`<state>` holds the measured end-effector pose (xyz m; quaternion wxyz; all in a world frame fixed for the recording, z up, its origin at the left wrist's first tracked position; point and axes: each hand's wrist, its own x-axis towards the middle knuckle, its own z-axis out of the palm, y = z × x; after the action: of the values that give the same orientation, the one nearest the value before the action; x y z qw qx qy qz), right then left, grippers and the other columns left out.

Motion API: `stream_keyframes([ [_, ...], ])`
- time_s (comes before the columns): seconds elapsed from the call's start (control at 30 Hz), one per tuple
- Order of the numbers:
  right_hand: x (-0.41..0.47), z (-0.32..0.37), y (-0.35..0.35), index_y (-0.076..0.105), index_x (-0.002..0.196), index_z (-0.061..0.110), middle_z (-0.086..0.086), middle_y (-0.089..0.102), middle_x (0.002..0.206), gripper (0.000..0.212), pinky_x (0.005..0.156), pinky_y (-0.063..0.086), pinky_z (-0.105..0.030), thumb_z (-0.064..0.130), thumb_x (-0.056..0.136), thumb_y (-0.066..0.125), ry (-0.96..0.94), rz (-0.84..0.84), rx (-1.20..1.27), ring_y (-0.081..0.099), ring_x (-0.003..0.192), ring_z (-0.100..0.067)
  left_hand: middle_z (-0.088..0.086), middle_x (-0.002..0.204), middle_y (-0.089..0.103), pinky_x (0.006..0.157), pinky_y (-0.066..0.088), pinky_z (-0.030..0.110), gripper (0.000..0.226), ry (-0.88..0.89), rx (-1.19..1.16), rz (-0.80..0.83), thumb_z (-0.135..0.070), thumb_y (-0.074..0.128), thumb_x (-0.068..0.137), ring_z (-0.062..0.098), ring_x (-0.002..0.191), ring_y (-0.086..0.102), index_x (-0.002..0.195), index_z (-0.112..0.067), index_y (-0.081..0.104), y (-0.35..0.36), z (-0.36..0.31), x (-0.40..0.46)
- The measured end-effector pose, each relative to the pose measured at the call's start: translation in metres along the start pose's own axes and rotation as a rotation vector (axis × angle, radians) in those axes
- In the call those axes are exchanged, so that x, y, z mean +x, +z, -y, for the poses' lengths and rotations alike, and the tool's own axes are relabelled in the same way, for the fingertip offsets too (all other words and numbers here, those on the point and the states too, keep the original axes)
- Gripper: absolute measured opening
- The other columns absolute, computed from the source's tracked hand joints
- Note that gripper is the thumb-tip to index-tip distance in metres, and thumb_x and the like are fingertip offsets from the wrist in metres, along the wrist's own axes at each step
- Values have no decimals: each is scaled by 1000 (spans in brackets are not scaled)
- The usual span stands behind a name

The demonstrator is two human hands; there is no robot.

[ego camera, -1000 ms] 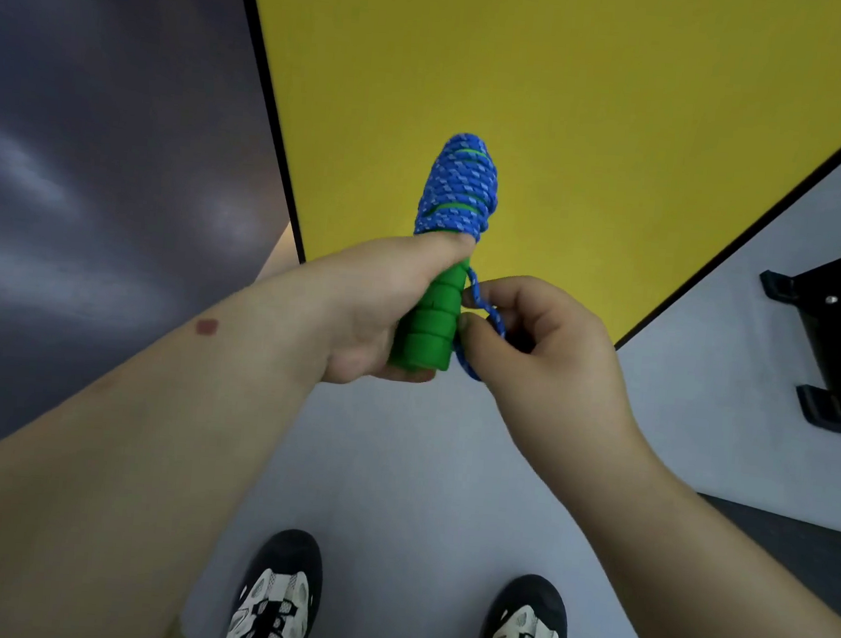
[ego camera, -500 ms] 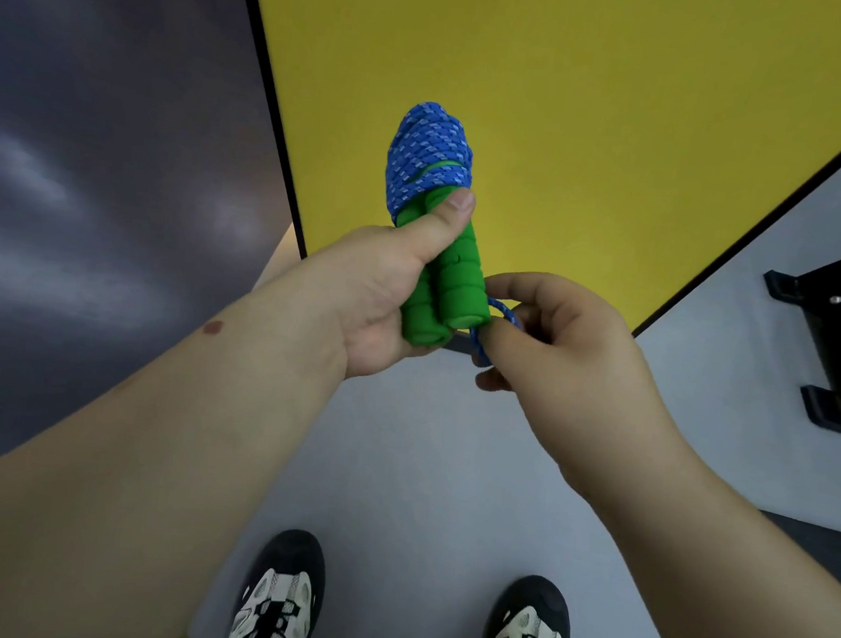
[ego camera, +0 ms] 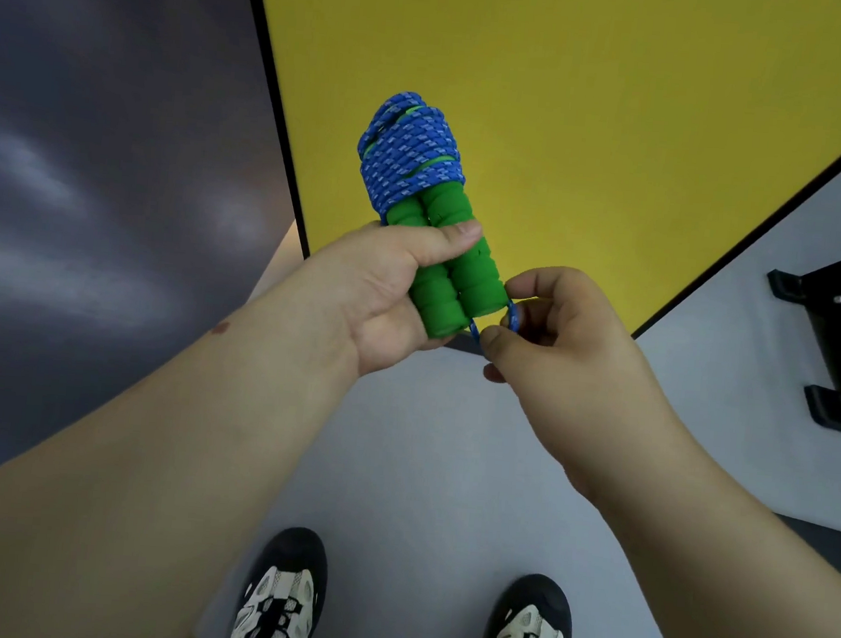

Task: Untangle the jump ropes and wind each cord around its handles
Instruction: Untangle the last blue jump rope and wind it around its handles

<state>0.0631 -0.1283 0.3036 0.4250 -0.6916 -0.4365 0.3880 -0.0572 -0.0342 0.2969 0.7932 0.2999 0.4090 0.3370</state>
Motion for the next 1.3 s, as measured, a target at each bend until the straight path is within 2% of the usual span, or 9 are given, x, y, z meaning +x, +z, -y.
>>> stream_keyframes([
  [0.2, 4, 4, 1, 54, 104, 14, -9, 61, 81, 32, 66, 59, -33, -8, 86, 68, 237, 11, 547, 65, 62, -21, 12, 104, 66, 70, 55, 68, 55, 232, 49, -110, -1, 77, 81, 38, 89, 70, 125, -12, 46, 4, 4, -1],
  [0.37, 9, 13, -5, 52, 105, 11, -10, 68, 76, 32, 55, 56, -22, -9, 85, 67, 350, 18, 930, 69, 61, -18, 15, 103, 65, 64, 59, 49, 59, 301, 159, -40, 6, 76, 81, 33, 81, 71, 128, -12, 46, 1, 10, -2],
  [0.43, 13, 15, -7, 55, 109, 6, -10, 69, 79, 30, 59, 57, -22, -8, 86, 66, 323, 17, 966, 70, 63, -17, 14, 102, 64, 70, 60, 55, 60, 255, 174, 18, 4, 76, 80, 32, 83, 69, 130, -11, 45, 3, 11, -3],
  [0.53, 17, 13, -9, 59, 115, 0, -9, 74, 80, 29, 64, 58, -21, -5, 87, 66, 306, 19, 973, 72, 69, -16, 14, 104, 65, 80, 55, 65, 51, 213, 156, 40, 3, 69, 86, 32, 87, 68, 130, -10, 46, 5, 7, -5],
  [0.63, 19, 10, -9, 65, 110, -1, -8, 75, 81, 22, 64, 57, -19, 1, 88, 69, 258, 2, 904, 71, 70, -13, 18, 108, 65, 77, 59, 54, 44, 171, 173, 64, 5, 61, 89, 32, 88, 67, 131, -4, 49, 3, 1, -5],
  [0.77, 21, -2, -4, 76, 101, 15, 8, 74, 76, 15, 65, 57, -27, 25, 97, 65, 37, -76, 286, 65, 61, -5, 24, 119, 66, 79, 56, 64, 47, 130, 179, 37, 1, 63, 82, 44, 102, 68, 126, -6, 51, 5, 4, -5],
  [0.83, 19, -6, 2, 78, 97, 20, 4, 77, 85, 24, 79, 61, -45, 35, 100, 58, 5, -73, 169, 73, 79, -20, 24, 120, 65, 79, 57, 63, 39, 137, 157, 14, 3, 58, 89, 42, 102, 69, 125, -8, 50, 8, 8, -6],
  [1.07, 21, -8, -2, 74, 107, 18, -18, 74, 104, 15, 97, 53, -54, 17, 94, 68, 12, 84, 301, 70, 102, -36, 26, 121, 66, 90, 52, 65, 38, 88, 115, 49, 4, 48, 91, 46, 109, 66, 127, -4, 51, 5, 6, -6],
  [1.3, 27, -10, -15, 75, 102, 10, -24, 72, 104, 17, 75, 55, -37, 11, 85, 75, 51, 142, 384, 69, 80, -26, 28, 129, 62, 105, 43, 63, 43, -7, 103, 219, -12, 41, 93, 42, 115, 62, 132, 4, 53, 1, -4, -12],
])
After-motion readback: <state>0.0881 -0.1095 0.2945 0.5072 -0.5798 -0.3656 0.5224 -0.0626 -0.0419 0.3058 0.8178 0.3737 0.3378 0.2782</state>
